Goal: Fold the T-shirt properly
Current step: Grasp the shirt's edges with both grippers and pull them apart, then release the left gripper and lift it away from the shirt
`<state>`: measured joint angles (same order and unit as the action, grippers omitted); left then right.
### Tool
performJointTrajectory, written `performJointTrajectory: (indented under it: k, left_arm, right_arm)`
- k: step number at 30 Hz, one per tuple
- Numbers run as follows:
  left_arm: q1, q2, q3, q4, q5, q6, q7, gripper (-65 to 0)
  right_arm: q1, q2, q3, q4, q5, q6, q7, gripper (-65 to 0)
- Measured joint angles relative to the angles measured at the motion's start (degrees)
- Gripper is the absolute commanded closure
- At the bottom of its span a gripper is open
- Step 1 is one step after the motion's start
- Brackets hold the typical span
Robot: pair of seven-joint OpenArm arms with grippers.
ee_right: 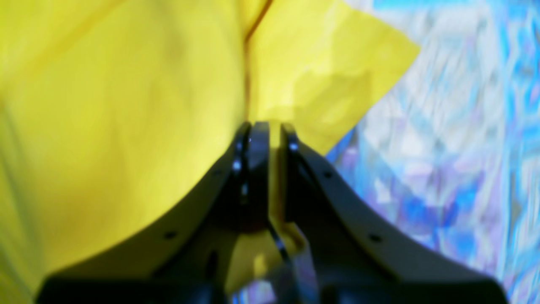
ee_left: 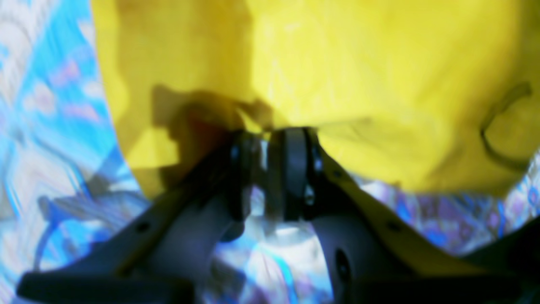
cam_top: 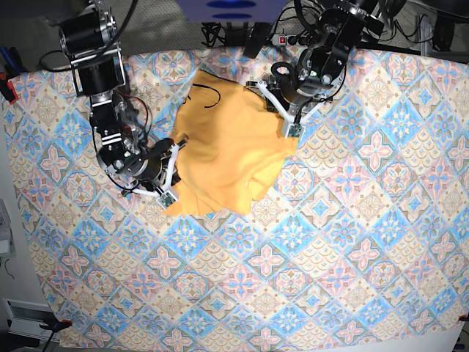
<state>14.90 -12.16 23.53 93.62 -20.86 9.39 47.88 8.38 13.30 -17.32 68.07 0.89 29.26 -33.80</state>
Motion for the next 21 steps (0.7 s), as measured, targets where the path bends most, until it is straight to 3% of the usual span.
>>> performJointTrajectory:
  k: [8,14,21]
  left_arm:
    - [-10.1,2.62,0.24,-10.25,0.0,-0.63,-2.58,-11.1]
    - [-15.3,3.98,1.4,-17.92,0.26,-1.01,-9.9,-11.1]
    - [-19.67,4.55,4.26,-21.27,0.94,-0.15,-10.36,-11.1]
  right_arm:
    - [-6.23,2.71,0.07,7.58,-0.39,-0.5,-2.93,-4.5]
    - [-11.47,2.97,0.13,14.47,-0.48,-0.39,-5.27,-4.5]
    - [-13.66,3.21,0.15,20.52,-0.28,0.0,-6.47,-4.5]
